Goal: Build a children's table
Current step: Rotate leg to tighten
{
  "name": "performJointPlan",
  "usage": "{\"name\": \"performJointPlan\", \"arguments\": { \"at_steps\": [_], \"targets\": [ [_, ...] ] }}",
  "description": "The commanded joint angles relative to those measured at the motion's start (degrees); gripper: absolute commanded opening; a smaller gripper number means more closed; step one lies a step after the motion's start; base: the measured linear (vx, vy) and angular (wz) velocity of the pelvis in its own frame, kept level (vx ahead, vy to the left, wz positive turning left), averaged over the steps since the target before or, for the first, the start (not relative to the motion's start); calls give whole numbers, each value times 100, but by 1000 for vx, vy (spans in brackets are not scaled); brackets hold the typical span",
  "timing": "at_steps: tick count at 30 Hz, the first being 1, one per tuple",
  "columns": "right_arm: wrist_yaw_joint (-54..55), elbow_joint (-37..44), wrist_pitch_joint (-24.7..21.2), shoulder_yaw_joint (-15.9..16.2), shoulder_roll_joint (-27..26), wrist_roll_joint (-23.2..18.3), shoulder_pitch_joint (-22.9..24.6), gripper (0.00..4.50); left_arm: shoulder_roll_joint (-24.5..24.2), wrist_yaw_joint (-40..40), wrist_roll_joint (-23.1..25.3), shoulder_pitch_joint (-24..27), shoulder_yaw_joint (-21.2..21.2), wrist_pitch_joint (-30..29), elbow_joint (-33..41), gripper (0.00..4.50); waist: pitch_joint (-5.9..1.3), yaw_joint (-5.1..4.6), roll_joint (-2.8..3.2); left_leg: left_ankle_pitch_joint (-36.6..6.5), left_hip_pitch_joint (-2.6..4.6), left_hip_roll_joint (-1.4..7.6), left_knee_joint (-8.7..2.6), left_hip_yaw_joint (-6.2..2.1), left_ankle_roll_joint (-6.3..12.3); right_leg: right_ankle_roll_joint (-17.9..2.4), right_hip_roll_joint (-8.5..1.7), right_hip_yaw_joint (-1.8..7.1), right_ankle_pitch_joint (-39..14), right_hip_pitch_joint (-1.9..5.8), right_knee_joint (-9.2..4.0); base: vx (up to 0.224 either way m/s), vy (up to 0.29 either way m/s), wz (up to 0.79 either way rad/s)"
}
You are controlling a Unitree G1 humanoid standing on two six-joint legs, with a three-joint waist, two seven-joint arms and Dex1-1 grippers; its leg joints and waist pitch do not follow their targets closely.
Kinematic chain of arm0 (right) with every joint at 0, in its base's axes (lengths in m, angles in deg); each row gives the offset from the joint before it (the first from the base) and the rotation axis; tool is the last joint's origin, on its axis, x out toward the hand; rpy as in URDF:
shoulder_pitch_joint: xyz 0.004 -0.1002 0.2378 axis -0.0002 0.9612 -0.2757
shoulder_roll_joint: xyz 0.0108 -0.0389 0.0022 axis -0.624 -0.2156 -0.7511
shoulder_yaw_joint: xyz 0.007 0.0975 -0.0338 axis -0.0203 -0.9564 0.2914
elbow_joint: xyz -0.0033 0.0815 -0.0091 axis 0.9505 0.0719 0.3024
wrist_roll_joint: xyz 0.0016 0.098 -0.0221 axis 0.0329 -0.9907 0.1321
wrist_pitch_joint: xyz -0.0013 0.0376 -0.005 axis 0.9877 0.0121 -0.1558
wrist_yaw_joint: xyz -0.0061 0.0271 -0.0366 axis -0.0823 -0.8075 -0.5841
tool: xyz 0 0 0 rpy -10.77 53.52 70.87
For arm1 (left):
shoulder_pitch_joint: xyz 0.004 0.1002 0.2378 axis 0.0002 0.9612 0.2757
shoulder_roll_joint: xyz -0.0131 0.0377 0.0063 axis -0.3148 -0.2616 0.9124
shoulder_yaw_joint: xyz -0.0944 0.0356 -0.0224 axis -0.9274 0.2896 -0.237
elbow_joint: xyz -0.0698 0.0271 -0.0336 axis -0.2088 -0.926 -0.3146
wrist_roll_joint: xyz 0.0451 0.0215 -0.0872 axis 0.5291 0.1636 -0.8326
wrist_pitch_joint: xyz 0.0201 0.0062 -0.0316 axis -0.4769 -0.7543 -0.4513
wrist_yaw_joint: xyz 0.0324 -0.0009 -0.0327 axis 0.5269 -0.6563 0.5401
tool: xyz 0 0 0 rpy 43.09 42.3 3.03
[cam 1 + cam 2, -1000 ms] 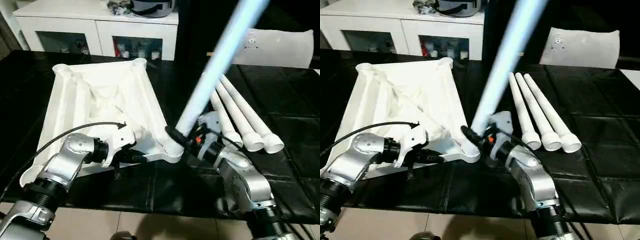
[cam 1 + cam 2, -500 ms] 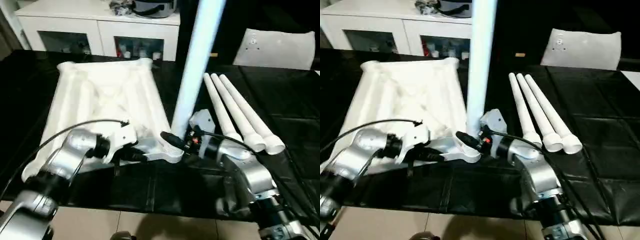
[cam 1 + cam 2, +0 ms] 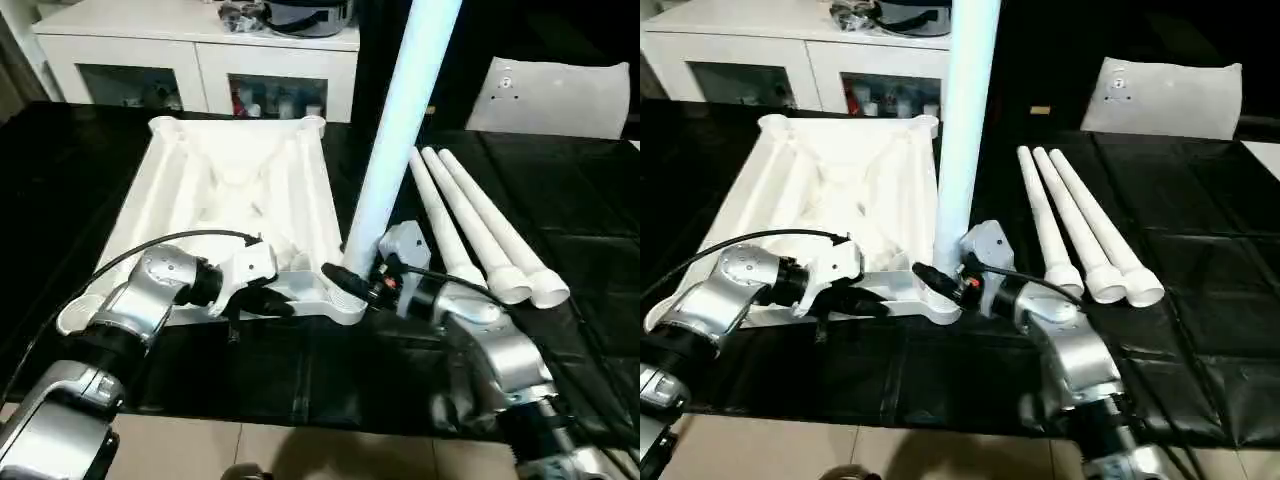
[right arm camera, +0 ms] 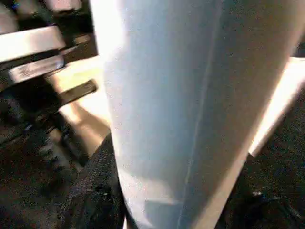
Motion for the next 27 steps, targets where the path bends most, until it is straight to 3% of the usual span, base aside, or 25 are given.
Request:
{"name": "performJointPlan", "arguments": {
  "at_steps": [1, 2, 3, 5, 6, 8, 9, 11, 12, 13, 19, 20, 23, 24, 25, 27],
  "targets": [
    [309, -579, -141, 46, -71, 179, 113, 188, 55, 688, -306, 117, -455, -444, 719, 0, -298, -34, 100, -2134, 53, 391, -538, -225, -290, -943, -683, 342, -2480, 147, -519, 0, 0, 0],
    [466, -680, -91, 16, -142, 230, 60, 188, 103, 851, -342, 399, -492, -778, 1187, 0, -289, -54, 79, -2145, 69, 358, -522, -206, -233, -896, -650, 334, -2539, 129, -557, 0, 0, 0],
    [550, -733, -72, 7, -181, 261, 31, 188, 144, 943, -379, 560, -520, -991, 1460, 0, -314, -70, 87, -2091, 60, 390, -523, -217, -268, -958, -679, 350, -2366, 155, -500, 0, 0, 0],
    [789, -881, -58, -61, -303, 302, -65, 188, 347, 1284, -336, 865, -534, -1470, 2054, 0, -299, -135, 48, -1904, 42, 359, -502, -178, -153, -1012, -640, 350, -2227, 145, -506, 0, 0, 0],
    [862, -930, -49, -82, -343, 309, -98, 188, 418, 1392, -301, 954, -522, -1611, 2236, 0, -287, -148, 61, -1843, 35, 354, -502, -170, -121, -1013, -615, 349, -2221, 139, -516, 0, 0, 0],
    [968, -1030, -52, -114, -427, 308, -164, 188, 578, 1557, -215, 1109, -460, -1907, 2582, 0, -286, -152, 29, -1826, 46, 353, -494, -161, -85, -991, -623, 352, -2293, 139, -523, 0, 0, 0],
    [1016, -1080, -60, -134, -467, 301, -198, 188, 654, 1622, -179, 1161, -439, -2037, 2714, 0, -278, -152, 16, -1762, 26, 347, -497, -156, -51, -933, -619, 354, -2373, 143, -535, 0, 0, 0],
    [1159, -1285, -55, -191, -587, 295, -334, 188, 895, 1910, -87, 1292, -364, -2455, 3100, 0, -266, -172, 8, -1858, 52, 346, -495, -159, -55, -833, -608, 343, -2622, 119, -568, 0, 0, 0],
    [1218, -1406, -34, -211, -634, 292, -412, 188, 976, 2089, -77, 1339, -314, -2697, 3308, 0, -254, -178, -24, -1850, 31, 336, -501, -163, -32, -800, -609, 339, -2697, 123, -590, 0, 0, 0],
    [1258, -1467, -45, -231, -664, 282, -453, 188, 1020, 2162, -87, 1357, -283, -2792, 3395, 0, -251, -178, -3, -1885, 39, 328, -498, -169, -35, -767, -611, 335, -2785, 112, -596, 0, 0, 0],
    [1463, -1832, -152, -320, -793, 313, -678, 188, 1095, 2411, 55, 1379, -44, -3102, 3604, 0, -237, -256, -12, -2174, 46, 293, -493, -198, -40, -498, -595, 304, -3286, 68, -673, 0, 0, 0],
    [1445, -1880, -121, -280, -792, 357, -709, 188, 1127, 2474, 93, 1377, -95, -3141, 3578, 0, -239, -273, 18, -2216, 47, 294, -495, -208, -57, -473, -592, 302, -3304, 66, -671, 0, 0, 0],
    [1450, -1939, -87, -303, -829, 348, -744, 188, 1135, 2513, 147, 1332, -87, -3150, 3557, 0, -240, -291, -6, -2317, 59, 292, -494, -214, -63, -439, -590, 295, -3364, 45, -692, 0, 0, 0],
    [1457, -1993, -61, -327, -847, 337, -761, 223, 1116, 2553, 130, 1304, -105, -3159, 3539, 0, -236, -300, 30, -2398, 63, 292, -498, -215, -84, -438, -582, 295, -3357, 32, -702, 0, 0, 0],
    [1471, -2024, -14, -331, -839, 357, -774, 258, 1099, 2565, 114, 1287, -108, -3160, 3536, 0, -239, -304, 8, -2427, 66, 292, -497, -215, -84, -434, -583, 291, -3376, 29, -706, 0, 0, 0],
    [1482, -2093, 1, -421, -865, 302, -815, 260, 1053, 2577, 77, 1245, -119, -3145, 3497, 0, -242, -297, 33, -2455, 68, 286, -495, -223, -83, -442, -593, 294, -3392, 26, -701, 0, 0, 0]
  ]
}}
